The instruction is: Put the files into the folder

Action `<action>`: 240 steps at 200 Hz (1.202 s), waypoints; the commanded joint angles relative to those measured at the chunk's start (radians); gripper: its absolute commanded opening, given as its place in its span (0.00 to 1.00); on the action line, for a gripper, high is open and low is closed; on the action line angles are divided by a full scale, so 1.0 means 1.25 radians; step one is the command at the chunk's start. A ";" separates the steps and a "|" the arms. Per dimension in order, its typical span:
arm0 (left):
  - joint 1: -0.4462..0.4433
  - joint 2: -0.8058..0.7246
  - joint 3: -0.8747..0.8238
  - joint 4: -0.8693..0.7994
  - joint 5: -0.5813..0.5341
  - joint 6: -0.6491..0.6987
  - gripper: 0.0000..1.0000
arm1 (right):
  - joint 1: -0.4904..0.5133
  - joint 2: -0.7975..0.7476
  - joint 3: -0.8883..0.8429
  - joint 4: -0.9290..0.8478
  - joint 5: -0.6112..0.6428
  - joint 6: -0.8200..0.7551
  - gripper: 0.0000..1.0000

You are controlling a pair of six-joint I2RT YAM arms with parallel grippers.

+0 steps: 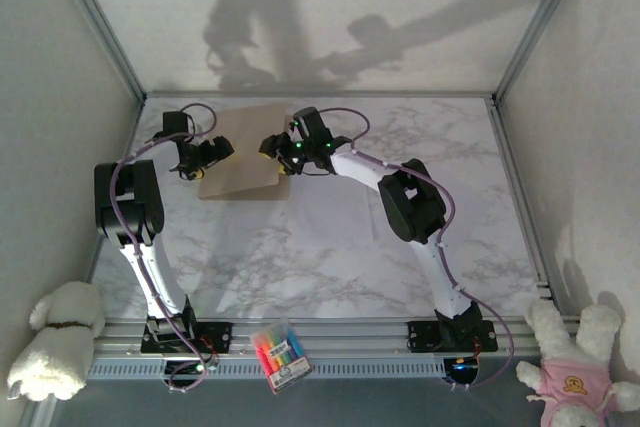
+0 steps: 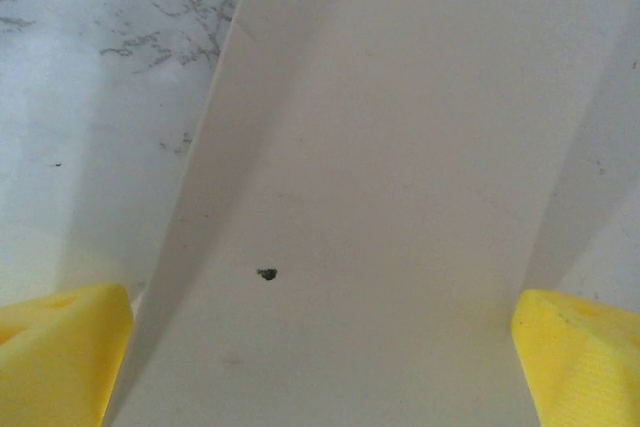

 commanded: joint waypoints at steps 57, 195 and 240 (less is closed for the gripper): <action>-0.008 -0.058 -0.054 0.022 0.057 -0.025 0.97 | 0.017 -0.057 0.083 -0.197 0.068 -0.144 0.11; -0.101 -0.101 -0.126 0.089 0.096 -0.068 0.96 | 0.012 -0.222 -0.066 -0.271 0.141 -0.205 0.08; -0.155 -0.119 -0.163 0.119 0.098 -0.092 0.96 | 0.002 -0.304 -0.144 -0.288 0.173 -0.229 0.08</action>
